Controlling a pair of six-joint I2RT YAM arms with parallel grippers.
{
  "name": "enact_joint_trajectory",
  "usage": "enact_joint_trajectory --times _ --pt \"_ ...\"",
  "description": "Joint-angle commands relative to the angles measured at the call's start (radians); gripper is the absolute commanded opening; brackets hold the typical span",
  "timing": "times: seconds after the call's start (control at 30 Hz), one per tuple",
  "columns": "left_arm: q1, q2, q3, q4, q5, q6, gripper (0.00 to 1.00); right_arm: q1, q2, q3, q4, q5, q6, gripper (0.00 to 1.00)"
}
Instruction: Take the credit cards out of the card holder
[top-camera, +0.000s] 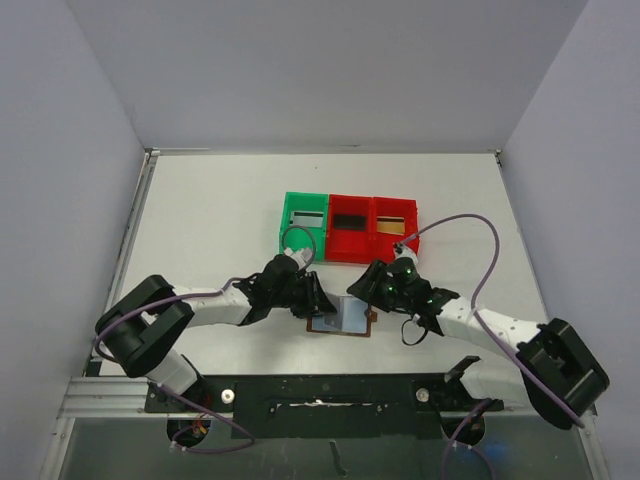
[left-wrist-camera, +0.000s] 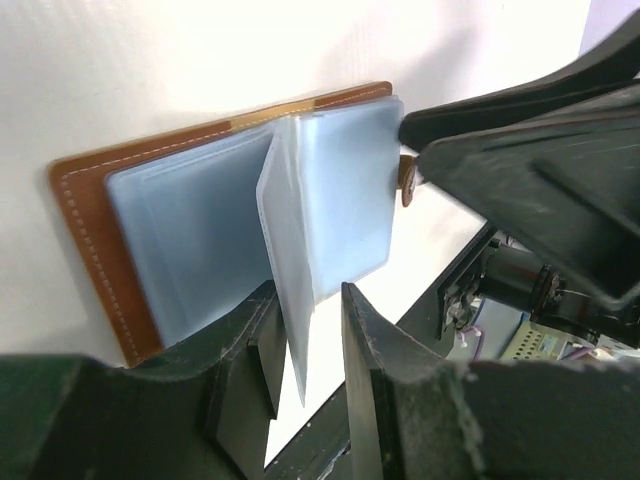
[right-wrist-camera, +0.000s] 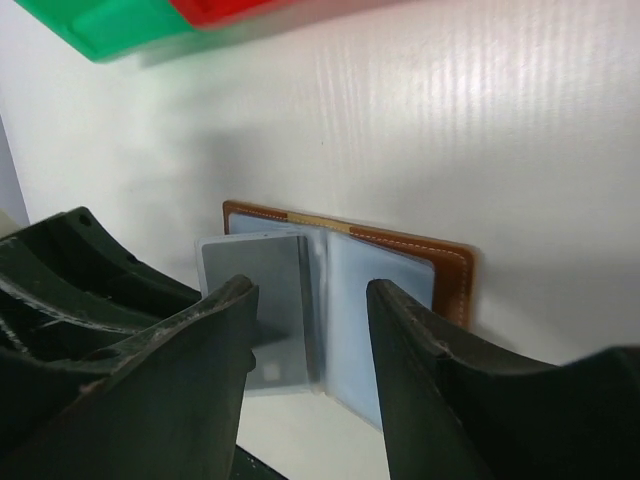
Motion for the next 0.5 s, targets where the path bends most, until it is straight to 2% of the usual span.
enact_joint_trajectory --times 0.0,0.13,0.27,0.47 --pt "-0.031 0.032 0.095 0.029 0.022 0.036 0.28 -0.044 -0.164 0.018 -0.157 0.141 -0.018 0.49" --pt "-0.061 0.086 0.168 -0.008 0.021 0.063 0.32 -0.106 -0.31 -0.048 -0.218 0.14 -0.007 0.5" --pt "-0.094 0.091 0.209 -0.083 -0.036 0.095 0.43 -0.143 -0.419 -0.086 -0.262 0.129 -0.001 0.52" --pt "-0.095 0.059 0.216 -0.122 -0.066 0.116 0.48 -0.153 -0.461 -0.107 -0.246 0.08 -0.004 0.54"
